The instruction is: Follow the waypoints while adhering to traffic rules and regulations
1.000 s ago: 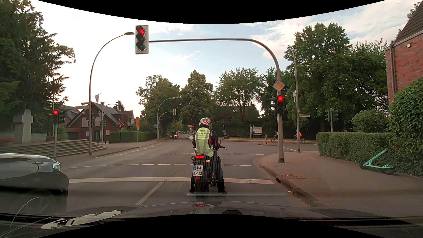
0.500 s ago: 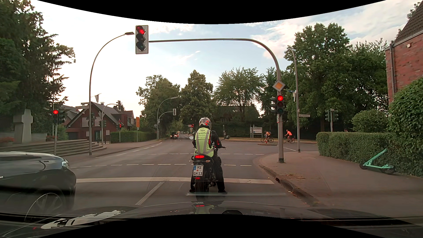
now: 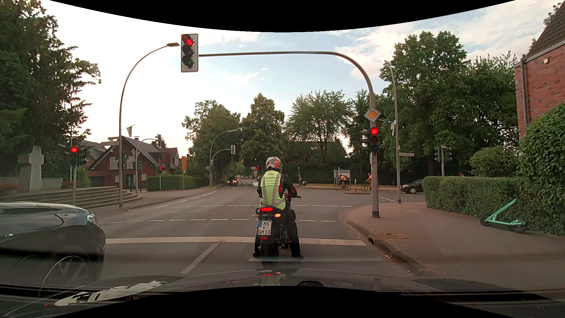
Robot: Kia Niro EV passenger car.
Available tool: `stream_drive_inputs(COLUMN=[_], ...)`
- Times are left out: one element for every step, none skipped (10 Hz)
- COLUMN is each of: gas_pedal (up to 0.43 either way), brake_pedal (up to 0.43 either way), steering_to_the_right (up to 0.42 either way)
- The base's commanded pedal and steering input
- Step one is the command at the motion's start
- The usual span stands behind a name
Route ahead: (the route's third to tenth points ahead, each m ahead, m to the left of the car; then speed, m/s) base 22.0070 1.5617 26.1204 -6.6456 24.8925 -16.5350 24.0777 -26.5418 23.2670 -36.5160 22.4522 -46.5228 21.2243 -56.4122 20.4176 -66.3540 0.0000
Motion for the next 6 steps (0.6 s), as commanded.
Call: stream_drive_inputs(gas_pedal=[0.000, 0.000, 0.000, 0.000, 0.000, 0.000], brake_pedal=[0.000, 0.000, 0.000, 0.000, 0.000, 0.000], steering_to_the_right=[-0.016, -0.016, -0.016, -0.016, -0.016, -0.016])
